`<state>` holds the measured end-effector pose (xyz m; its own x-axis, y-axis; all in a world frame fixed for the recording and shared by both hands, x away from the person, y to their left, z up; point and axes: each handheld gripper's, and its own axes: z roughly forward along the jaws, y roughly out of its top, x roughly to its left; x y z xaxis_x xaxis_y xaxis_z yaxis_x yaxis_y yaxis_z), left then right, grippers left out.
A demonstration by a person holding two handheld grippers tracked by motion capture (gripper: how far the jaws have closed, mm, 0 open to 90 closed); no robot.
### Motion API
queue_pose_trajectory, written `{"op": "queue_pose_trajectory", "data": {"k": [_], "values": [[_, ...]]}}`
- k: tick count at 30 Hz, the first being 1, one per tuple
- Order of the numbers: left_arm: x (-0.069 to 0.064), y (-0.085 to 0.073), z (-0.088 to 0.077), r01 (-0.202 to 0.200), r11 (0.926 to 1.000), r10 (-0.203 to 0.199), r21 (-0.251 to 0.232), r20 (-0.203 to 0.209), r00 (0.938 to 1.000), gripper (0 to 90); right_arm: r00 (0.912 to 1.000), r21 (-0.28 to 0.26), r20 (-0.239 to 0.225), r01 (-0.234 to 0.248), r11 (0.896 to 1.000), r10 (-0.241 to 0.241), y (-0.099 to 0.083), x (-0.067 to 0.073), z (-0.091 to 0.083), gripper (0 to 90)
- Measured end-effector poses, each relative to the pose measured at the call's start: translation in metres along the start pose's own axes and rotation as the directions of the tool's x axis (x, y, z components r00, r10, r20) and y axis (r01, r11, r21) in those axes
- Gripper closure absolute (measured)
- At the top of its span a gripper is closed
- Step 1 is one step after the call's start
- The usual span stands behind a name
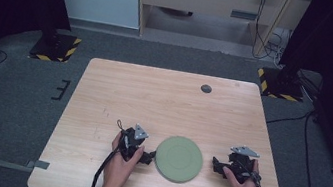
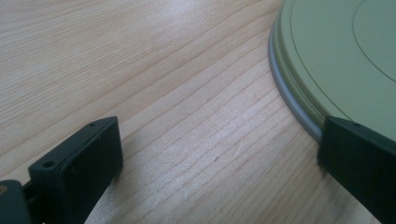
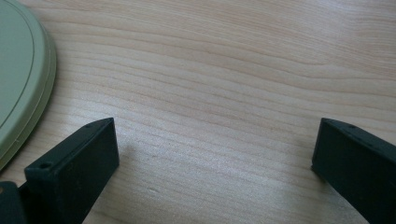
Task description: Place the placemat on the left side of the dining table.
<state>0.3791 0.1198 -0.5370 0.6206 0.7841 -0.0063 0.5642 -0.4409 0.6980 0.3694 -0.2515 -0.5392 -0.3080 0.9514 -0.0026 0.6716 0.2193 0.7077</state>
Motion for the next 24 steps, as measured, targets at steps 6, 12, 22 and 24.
{"op": "queue_pose_trajectory", "data": {"k": [6,12,22,24], "values": [[-0.002,-0.003,-0.003,0.012,0.9999,-0.012,0.002,-0.012,0.9999,0.0,0.9997,-0.001,-0.02,0.017,1.0,-0.017,-0.002,0.003,-0.004,3.7],[-0.004,-0.006,-0.009,-0.007,0.9996,0.007,-0.028,0.002,1.0,3.2,0.9972,-0.031,-0.063,0.038,0.999,-0.04,-0.002,0.007,-0.013,3.3],[-0.014,-0.013,-0.027,-0.017,0.9942,0.019,-0.106,0.016,0.9997,3.9,0.991,-0.067,-0.115,0.061,0.996,-0.068,-0.004,0.01,-0.022,3.4],[-0.018,-0.014,-0.027,-0.028,0.9937,0.031,-0.109,0.024,0.9992,3.7,0.9895,-0.073,-0.124,0.066,0.995,-0.075,-0.004,0.011,-0.023,3.5]]}}
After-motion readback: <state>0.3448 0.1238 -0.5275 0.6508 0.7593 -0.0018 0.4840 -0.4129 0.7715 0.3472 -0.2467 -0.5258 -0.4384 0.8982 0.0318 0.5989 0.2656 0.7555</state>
